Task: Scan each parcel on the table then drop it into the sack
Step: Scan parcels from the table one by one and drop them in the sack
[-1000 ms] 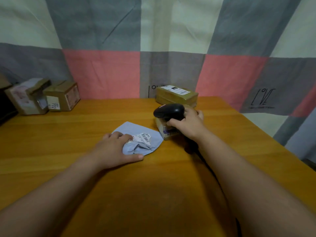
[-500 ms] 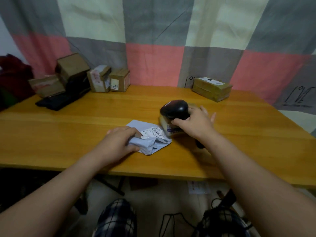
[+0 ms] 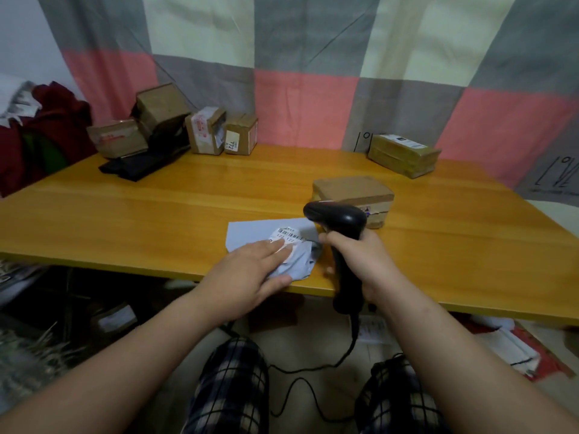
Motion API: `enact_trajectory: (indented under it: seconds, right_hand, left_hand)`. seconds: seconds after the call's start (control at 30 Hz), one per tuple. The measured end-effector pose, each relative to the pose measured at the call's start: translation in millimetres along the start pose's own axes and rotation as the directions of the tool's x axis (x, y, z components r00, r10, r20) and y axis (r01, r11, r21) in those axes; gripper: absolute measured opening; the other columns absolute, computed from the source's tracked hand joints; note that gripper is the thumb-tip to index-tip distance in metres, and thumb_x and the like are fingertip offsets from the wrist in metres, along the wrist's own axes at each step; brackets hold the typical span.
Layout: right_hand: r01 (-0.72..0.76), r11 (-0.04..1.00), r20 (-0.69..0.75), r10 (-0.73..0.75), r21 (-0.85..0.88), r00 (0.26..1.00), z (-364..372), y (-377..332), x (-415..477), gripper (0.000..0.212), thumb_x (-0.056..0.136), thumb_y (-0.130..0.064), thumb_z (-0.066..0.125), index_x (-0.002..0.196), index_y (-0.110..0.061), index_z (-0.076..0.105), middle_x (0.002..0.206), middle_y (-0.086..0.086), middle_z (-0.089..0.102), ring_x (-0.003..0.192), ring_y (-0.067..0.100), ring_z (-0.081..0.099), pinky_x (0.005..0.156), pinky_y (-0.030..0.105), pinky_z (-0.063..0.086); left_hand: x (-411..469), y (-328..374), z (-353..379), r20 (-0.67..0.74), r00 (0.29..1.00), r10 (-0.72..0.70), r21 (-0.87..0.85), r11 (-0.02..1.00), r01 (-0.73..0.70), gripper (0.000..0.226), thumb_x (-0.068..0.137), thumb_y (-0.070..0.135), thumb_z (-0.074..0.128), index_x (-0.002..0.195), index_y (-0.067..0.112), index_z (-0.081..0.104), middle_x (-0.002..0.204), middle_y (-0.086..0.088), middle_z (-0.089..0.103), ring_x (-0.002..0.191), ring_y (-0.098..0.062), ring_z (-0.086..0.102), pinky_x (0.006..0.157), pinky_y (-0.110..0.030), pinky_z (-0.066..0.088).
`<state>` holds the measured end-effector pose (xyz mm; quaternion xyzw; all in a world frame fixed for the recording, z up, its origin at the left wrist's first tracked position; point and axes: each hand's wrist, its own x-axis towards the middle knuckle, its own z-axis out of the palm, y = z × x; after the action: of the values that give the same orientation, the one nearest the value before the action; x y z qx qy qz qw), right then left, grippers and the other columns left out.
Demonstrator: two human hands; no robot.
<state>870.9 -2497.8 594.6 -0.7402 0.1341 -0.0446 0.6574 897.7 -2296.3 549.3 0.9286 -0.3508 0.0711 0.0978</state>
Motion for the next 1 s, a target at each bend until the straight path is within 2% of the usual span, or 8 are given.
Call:
enact_trajectory:
  seconds: [0.17, 0.37, 0.5, 0.57, 0.63, 0.77, 0.83, 1.0]
  right_hand:
    - [-0.018, 0.986, 0.010, 0.016, 0.167, 1.000, 24, 17, 0, 0.032, 0.076, -0.002, 0.076, 0.107, -0.006, 0.067, 0.092, 0.013, 0.071, 0.077, 0.021, 0.066, 0.069, 0.033, 0.054]
    - [0.049, 0.991, -0.144, -0.030, 0.125, 0.989, 44, 27, -1, 0.041, 0.069, 0.011, 0.069, 0.106, -0.005, 0.065, 0.092, 0.017, 0.071, 0.085, 0.032, 0.070, 0.074, 0.044, 0.060]
    - [0.258, 0.964, -0.104, -0.250, 0.066, 0.963, 36, 38, -19, 0.043, 0.071, 0.016, 0.067, 0.107, -0.007, 0.064, 0.092, 0.001, 0.069, 0.079, 0.007, 0.066, 0.064, 0.014, 0.052]
    - [0.329, 0.943, -0.063, -0.326, 0.045, 0.943, 33, 43, -27, 0.041, 0.072, 0.013, 0.070, 0.108, -0.004, 0.064, 0.096, 0.001, 0.070, 0.082, 0.000, 0.066, 0.068, 0.014, 0.051]
    - [0.361, 0.932, -0.045, -0.359, 0.040, 0.932, 33, 45, -31, 0.042, 0.070, 0.000, 0.075, 0.110, -0.006, 0.064, 0.100, 0.004, 0.071, 0.091, 0.008, 0.067, 0.074, 0.023, 0.053]
    - [0.427, 0.904, -0.053, -0.425, 0.024, 0.904, 31, 31, -34, 0.046, 0.061, -0.021, 0.069, 0.103, -0.004, 0.063, 0.089, 0.001, 0.068, 0.079, 0.010, 0.063, 0.068, 0.027, 0.048]
    - [0.481, 0.877, -0.074, -0.479, 0.006, 0.875, 27, 19, -29, 0.051, 0.057, -0.030, 0.072, 0.101, -0.004, 0.063, 0.086, -0.001, 0.067, 0.076, 0.004, 0.059, 0.067, 0.020, 0.046]
    - [0.516, 0.851, -0.144, -0.525, -0.100, 0.839, 10, 0, -8, 0.047, 0.069, -0.020, 0.083, 0.112, -0.013, 0.065, 0.105, 0.002, 0.069, 0.101, 0.014, 0.063, 0.076, 0.020, 0.045]
  left_hand:
    - [-20, 1, 23, -0.019, 0.996, 0.086, 0.286, 0.955, -0.077, 0.077, 0.097, 0.062, 0.010, 0.144, 0.009, 0.040, 0.151, -0.009, 0.038, 0.139, -0.029, 0.037, 0.109, -0.049, 0.030]
    - [-27, 1, 16, -0.077, 0.988, 0.134, 0.047, 0.990, -0.130, 0.076, 0.096, 0.064, 0.010, 0.148, 0.015, 0.035, 0.158, -0.003, 0.024, 0.145, -0.021, 0.019, 0.118, -0.039, 0.009]
    - [-13, -2, -21, -0.306, 0.870, -0.387, -0.369, 0.890, 0.266, 0.075, 0.084, 0.062, 0.052, 0.144, 0.019, 0.037, 0.153, -0.007, 0.028, 0.139, -0.024, 0.025, 0.114, -0.045, 0.023]
    - [2, -12, -44, -0.169, 0.817, -0.552, -0.488, 0.767, 0.417, 0.103, 0.072, 0.064, 0.069, 0.150, 0.020, 0.020, 0.153, -0.007, 0.028, 0.139, -0.027, 0.027, 0.114, -0.044, 0.025]
    - [14, -18, -64, 0.068, 0.866, -0.495, -0.534, 0.715, 0.451, 0.113, 0.064, 0.061, 0.076, 0.152, 0.022, 0.016, 0.139, 0.000, 0.046, 0.127, -0.020, 0.045, 0.108, -0.039, 0.036]
    - [28, -13, -89, 0.162, 0.917, -0.364, -0.573, 0.722, 0.388, 0.043, 0.074, 0.034, 0.081, 0.107, 0.014, 0.064, 0.094, -0.005, 0.070, 0.080, -0.013, 0.065, 0.075, -0.029, 0.051]
    - [34, -11, -95, 0.107, 0.926, -0.361, -0.681, 0.653, 0.333, 0.016, 0.079, 0.025, 0.078, 0.085, 0.015, 0.067, 0.082, -0.005, 0.071, 0.068, -0.011, 0.065, 0.065, -0.027, 0.050]
    - [53, -12, -103, -0.235, 0.867, -0.440, -0.659, 0.728, 0.191, 0.020, 0.086, 0.021, 0.071, 0.090, 0.002, 0.067, 0.080, -0.008, 0.062, 0.068, -0.013, 0.053, 0.057, -0.018, 0.039]
